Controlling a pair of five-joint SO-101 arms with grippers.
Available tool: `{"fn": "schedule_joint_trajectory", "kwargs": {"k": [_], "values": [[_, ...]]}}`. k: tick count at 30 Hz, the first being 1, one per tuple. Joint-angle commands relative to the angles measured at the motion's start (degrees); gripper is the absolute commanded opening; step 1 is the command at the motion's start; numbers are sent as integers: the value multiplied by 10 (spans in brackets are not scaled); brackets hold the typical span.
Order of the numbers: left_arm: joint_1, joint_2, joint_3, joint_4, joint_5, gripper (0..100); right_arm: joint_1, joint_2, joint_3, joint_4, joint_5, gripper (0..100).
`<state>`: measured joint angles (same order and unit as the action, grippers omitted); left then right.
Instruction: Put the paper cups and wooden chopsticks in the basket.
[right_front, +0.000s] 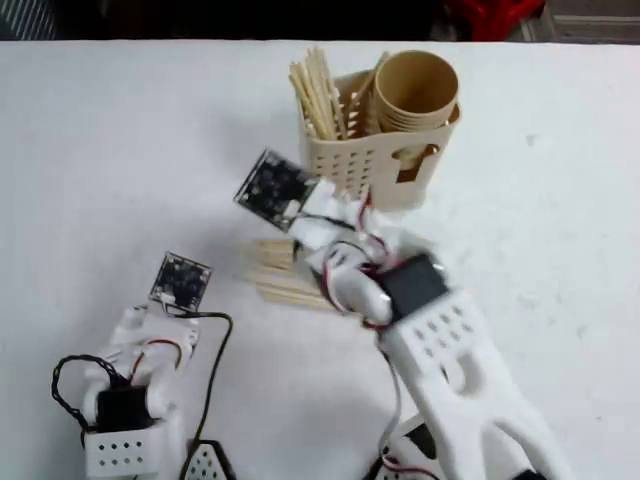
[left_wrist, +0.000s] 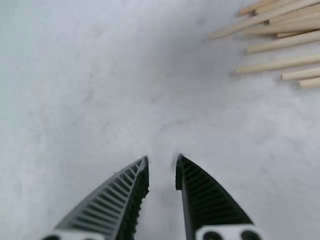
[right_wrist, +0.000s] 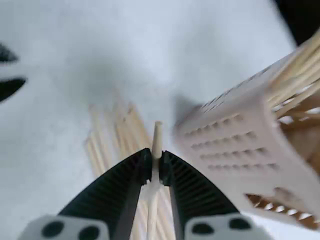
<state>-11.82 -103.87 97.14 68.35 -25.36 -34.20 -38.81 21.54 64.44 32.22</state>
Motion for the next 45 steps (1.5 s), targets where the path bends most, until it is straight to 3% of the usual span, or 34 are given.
{"fn": "schedule_joint_trajectory", "kwargs": {"k": [1,4,8,16,28,35,38,42,45], "values": [[7,-6,-2,3,0,109,6,-33,-127,-82,-53,16],[7,-6,-2,3,0,109,6,-27,-156,-220,-93,17],[7,-6,-2,3,0,109,9,11,-156,-375,-67,17],[7,-6,-2,3,0,109,79,103,-159,-439,-63,17],[7,-6,-2,3,0,109,92,144,-91,-408,-63,19],[7,-6,-2,3,0,109,92,140,-55,-409,-64,139],[7,-6,-2,3,0,109,92,139,-55,-402,-64,144],[7,-6,-2,3,0,109,87,122,-55,-338,-64,144],[7,-6,-2,3,0,109,87,85,-55,-211,-62,144]]}}
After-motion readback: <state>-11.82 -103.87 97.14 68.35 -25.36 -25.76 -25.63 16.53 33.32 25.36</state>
